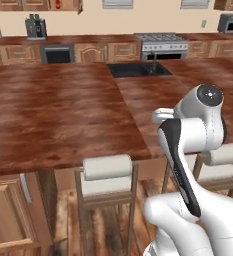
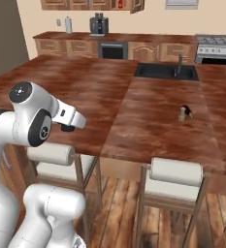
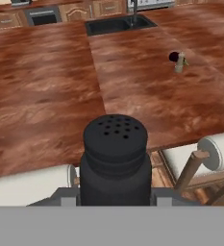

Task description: Move the ketchup and shaker from the cabinet to the dining counter.

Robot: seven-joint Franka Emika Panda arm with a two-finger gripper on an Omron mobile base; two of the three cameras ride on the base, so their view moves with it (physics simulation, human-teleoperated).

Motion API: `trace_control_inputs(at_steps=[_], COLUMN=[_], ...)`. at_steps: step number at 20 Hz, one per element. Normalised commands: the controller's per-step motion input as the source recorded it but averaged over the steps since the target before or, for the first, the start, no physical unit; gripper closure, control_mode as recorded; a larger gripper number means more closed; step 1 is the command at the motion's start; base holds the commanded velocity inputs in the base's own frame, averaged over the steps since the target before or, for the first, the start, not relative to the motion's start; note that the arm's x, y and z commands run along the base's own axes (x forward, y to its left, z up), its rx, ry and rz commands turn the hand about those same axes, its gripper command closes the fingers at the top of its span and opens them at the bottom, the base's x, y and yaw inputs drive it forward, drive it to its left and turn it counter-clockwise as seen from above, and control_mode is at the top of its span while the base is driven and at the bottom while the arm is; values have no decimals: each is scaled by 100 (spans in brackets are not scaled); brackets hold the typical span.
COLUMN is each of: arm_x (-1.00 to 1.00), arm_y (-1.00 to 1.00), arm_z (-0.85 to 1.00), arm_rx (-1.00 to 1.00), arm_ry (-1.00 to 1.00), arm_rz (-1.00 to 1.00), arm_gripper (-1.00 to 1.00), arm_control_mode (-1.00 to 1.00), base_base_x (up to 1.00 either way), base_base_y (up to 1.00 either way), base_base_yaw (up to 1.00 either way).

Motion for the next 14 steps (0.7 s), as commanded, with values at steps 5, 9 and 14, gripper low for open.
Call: trace_control_inputs(at_steps=[5,9,14], arm_x=[0,0,0], arm_y=[0,0,0], arm_z=[0,0,0], arm_rx=[0,0,0], arm_ry=[0,0,0], arm_rz=[0,0,0], arm_gripper=[100,100,100], arm_control_mode=[100,100,100], base_base_x=[14,33,48], base_base_y=[-54,-51,-40], base_base_yaw=[20,14,19])
